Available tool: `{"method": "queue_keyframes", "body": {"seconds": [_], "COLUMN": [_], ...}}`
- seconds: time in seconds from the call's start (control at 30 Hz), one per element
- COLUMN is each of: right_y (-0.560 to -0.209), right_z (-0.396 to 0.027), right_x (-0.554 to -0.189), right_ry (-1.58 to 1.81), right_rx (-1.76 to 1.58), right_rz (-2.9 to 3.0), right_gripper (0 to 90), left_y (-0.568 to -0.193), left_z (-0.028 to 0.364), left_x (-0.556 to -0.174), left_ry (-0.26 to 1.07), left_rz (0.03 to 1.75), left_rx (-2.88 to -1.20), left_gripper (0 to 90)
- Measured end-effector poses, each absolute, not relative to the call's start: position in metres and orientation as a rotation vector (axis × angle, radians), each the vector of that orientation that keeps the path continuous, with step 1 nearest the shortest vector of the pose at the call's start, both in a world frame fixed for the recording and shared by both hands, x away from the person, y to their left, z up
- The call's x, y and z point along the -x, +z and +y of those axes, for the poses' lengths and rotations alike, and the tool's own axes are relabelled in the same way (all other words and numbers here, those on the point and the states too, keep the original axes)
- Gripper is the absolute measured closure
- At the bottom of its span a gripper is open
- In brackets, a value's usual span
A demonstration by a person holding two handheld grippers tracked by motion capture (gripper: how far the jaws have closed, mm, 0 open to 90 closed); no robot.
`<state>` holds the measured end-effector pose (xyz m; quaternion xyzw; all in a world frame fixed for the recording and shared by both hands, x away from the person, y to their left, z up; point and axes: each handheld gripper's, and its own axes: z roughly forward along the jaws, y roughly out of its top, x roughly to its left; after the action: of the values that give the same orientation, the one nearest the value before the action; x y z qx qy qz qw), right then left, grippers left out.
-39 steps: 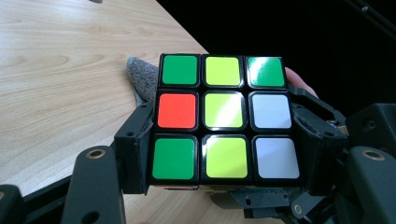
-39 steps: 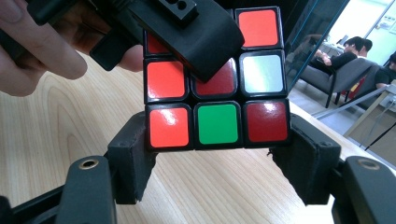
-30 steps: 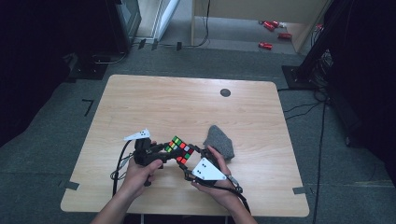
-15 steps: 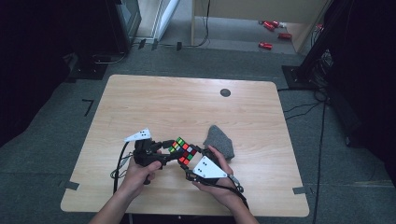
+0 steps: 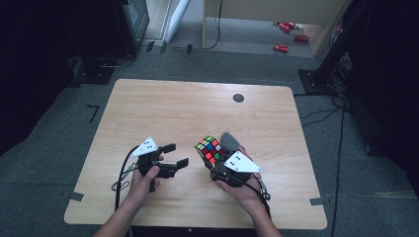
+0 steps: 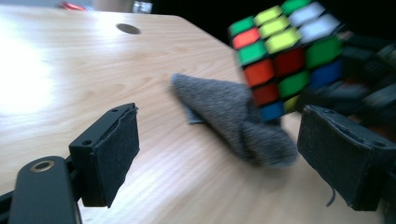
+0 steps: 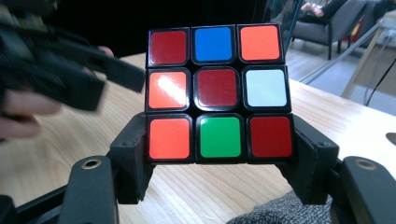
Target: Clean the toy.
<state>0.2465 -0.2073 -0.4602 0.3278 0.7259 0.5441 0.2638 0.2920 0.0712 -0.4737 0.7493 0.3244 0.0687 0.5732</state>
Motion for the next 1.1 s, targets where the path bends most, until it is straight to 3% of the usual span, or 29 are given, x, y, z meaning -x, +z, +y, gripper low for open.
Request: {"method": "queue_keyframes", "body": {"seconds": [0.17,0.27,0.33,0.4,0.47,0.57,1.1], "right_y": [-0.451,-0.449,-0.448,-0.447,-0.448,-0.448,-0.443], "right_z": [-0.208,-0.206,-0.203,-0.2,-0.196,-0.191,-0.18], "right_x": [-0.246,-0.245,-0.244,-0.243,-0.241,-0.24,-0.236], "right_ry": [1.523,1.539,1.559,1.572,1.568,1.566,1.583], "right_rx": [-0.998,-1.038,-1.062,-1.089,-1.098,-1.109,-1.243], "right_rz": [1.989,2.007,2.015,2.026,2.05,2.07,2.158], "right_gripper": [34.0,34.0,34.0,34.0,34.0,34.0,34.0], "left_y": [-0.479,-0.481,-0.482,-0.483,-0.483,-0.483,-0.48], "left_z": [0.059,0.053,0.05,0.049,0.048,0.046,0.044], "left_x": [-0.282,-0.277,-0.276,-0.275,-0.275,-0.271,-0.263], "left_ry": [0.345,0.39,0.394,0.388,0.42,0.449,0.44], "left_rz": [0.598,0.515,0.477,0.465,0.465,0.429,0.387], "left_rx": [-1.831,-1.86,-1.874,-1.874,-1.881,-1.902,-1.881], "left_gripper": [14.5,16.4,22.0,21.9,17.4,17.4,7.1]}}
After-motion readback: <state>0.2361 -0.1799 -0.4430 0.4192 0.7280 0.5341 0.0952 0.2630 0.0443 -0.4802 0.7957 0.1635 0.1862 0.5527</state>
